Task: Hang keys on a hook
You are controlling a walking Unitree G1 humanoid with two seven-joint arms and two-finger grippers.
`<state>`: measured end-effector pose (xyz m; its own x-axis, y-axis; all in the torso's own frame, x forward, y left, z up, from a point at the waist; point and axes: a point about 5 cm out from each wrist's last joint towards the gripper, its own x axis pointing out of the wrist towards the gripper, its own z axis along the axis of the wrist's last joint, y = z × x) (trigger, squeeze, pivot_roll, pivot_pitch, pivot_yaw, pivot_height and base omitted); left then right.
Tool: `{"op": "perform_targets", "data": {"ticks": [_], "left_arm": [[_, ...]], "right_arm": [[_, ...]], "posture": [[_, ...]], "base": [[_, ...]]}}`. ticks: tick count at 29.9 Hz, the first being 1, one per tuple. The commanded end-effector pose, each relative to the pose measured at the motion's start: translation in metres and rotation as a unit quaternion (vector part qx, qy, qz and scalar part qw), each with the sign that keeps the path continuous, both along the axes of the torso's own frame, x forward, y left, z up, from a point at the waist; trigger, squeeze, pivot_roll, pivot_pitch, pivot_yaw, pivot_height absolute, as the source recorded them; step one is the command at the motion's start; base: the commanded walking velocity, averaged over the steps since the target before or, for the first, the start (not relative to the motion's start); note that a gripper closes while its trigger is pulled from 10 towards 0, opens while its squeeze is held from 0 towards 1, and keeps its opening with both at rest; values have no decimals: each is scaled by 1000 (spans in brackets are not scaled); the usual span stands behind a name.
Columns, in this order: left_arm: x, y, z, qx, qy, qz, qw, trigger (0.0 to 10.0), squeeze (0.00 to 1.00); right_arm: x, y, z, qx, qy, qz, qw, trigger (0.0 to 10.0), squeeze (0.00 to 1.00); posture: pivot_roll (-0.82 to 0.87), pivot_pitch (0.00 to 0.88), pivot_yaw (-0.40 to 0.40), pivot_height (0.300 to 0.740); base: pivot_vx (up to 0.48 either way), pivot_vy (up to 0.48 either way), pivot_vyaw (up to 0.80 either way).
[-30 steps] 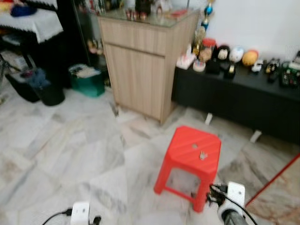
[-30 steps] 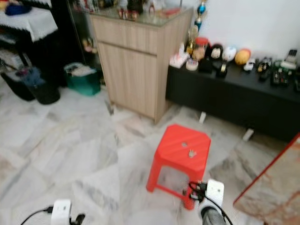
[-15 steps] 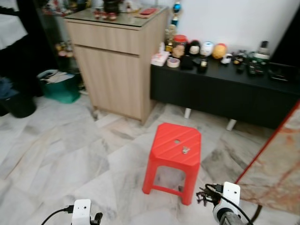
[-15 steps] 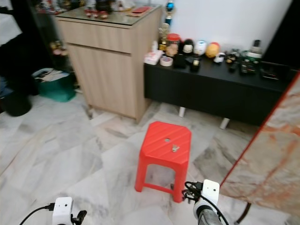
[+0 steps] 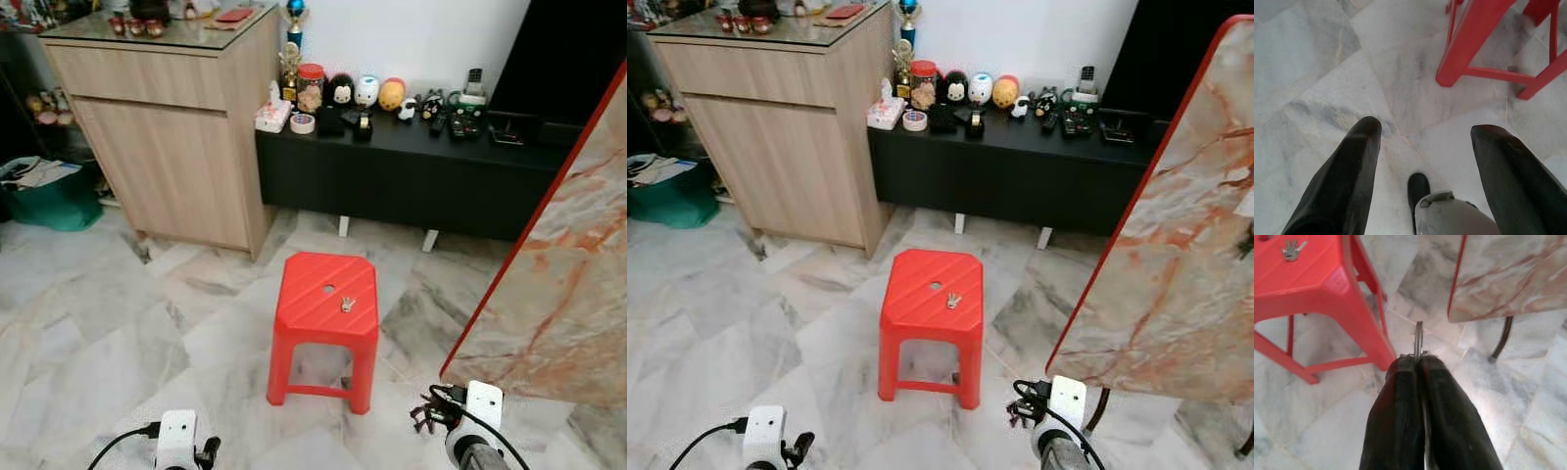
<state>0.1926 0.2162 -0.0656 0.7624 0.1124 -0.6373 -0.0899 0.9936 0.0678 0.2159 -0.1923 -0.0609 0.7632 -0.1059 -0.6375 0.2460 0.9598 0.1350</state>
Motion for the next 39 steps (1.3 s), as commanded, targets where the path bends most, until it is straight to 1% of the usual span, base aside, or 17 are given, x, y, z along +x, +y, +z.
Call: {"op": "perform_targets", "data": {"ticks": [1,10,24,39], "left_arm": [[-3,-2,-2,0,5,-5,1000,10000,0],[-5,-5,-3,-4,5,-4,1000,10000,0],[-7,-2,-4,-4,13,-1,1000,10000,0],[-7,-4,-6,-6,19,-4,1000,10000,0]], "right_arm": [[1,-5,1,-7,-3,-3,1000,10000,0],[4,-3,2,-9,-2,-2,1000,10000,0],[5,-1,3,-8,-3,-4,1000,10000,0],[6,-1,4,-9,-6,-6,1000,10000,0]], "posture": [[100,0,-55,740],[98,0,-56,740],[97,0,-53,740],[89,0,-52,740]], "base": [[0,-382,0],[0,-382,0],[0,-380,0],[0,-329,0]]}}
